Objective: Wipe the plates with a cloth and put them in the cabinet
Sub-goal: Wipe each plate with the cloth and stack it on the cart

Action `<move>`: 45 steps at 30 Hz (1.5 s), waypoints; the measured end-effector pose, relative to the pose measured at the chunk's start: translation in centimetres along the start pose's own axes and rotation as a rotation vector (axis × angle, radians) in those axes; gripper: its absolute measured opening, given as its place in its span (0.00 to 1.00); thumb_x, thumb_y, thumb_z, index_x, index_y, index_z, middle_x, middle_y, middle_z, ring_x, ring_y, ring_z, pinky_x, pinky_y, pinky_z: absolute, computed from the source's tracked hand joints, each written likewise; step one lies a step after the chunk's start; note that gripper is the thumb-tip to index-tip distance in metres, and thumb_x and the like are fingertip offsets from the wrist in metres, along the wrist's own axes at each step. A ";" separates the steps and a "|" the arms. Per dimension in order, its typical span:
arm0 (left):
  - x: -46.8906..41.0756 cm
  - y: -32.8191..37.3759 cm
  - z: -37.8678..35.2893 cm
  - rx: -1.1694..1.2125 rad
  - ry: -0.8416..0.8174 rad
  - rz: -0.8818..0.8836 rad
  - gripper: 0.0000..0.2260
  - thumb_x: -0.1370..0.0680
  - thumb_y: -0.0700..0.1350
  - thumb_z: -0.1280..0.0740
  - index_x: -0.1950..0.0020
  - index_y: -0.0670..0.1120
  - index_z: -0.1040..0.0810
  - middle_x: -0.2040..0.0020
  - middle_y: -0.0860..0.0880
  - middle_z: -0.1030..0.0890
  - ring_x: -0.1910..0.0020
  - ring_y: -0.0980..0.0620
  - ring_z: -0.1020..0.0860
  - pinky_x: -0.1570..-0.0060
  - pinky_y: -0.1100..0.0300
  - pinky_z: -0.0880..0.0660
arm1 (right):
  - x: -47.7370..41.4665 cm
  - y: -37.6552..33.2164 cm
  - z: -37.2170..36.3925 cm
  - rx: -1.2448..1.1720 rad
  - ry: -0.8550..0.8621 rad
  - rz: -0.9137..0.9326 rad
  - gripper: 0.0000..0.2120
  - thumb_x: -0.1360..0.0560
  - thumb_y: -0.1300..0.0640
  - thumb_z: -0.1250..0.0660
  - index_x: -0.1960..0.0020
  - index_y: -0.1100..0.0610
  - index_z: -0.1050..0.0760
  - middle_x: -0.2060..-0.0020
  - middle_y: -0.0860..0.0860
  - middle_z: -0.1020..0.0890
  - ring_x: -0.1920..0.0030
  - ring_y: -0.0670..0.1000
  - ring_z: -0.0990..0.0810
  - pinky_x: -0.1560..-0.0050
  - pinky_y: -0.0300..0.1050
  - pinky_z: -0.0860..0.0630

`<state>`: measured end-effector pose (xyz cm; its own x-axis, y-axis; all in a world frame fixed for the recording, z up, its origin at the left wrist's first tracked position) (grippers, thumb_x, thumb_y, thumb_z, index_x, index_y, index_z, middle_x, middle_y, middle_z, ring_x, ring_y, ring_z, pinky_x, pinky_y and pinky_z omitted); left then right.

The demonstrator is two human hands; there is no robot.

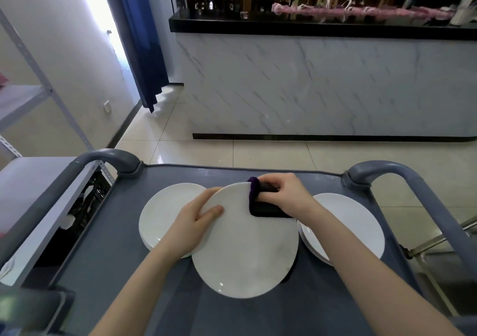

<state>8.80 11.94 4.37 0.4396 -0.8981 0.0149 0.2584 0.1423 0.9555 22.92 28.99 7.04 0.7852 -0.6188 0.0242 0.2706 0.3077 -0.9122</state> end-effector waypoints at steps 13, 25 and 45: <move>-0.3 -0.9 1.9 0.230 0.269 0.062 0.14 0.24 0.54 0.36 0.42 0.72 0.25 0.48 0.63 0.18 0.50 0.61 0.19 0.53 0.59 0.22 | 4.7 6.1 -2.1 -0.583 0.288 -0.328 0.08 0.28 0.69 0.29 0.50 0.63 0.18 0.57 0.56 0.13 0.55 0.54 0.15 0.56 0.42 0.19; -2.1 1.5 0.9 0.009 -0.047 0.103 0.14 0.18 0.53 0.34 0.38 0.72 0.25 0.48 0.56 0.15 0.50 0.55 0.16 0.53 0.59 0.20 | 2.3 1.2 0.9 -0.375 0.118 -0.035 0.10 0.27 0.68 0.29 0.47 0.59 0.17 0.53 0.53 0.13 0.51 0.50 0.15 0.50 0.42 0.20; 0.6 0.9 -0.3 -0.142 -0.170 0.002 0.23 0.19 0.44 0.32 0.34 0.72 0.30 0.41 0.68 0.22 0.42 0.66 0.23 0.52 0.75 0.27 | 0.7 -0.9 -0.5 -0.014 -0.102 -0.001 0.09 0.30 0.65 0.26 0.51 0.56 0.16 0.57 0.50 0.13 0.52 0.48 0.16 0.50 0.42 0.21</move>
<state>9.51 11.62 5.13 0.2918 -0.9533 0.0779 0.3812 0.1906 0.9047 22.92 27.95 7.62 0.8377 -0.5421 0.0663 0.2644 0.2964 -0.9177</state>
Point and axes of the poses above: each hand's wrist, its own x-axis away from the middle knuckle, its own z-axis out of the back of the hand, y = z × x, the point moved 5 cm from there along -x, towards the middle knuckle
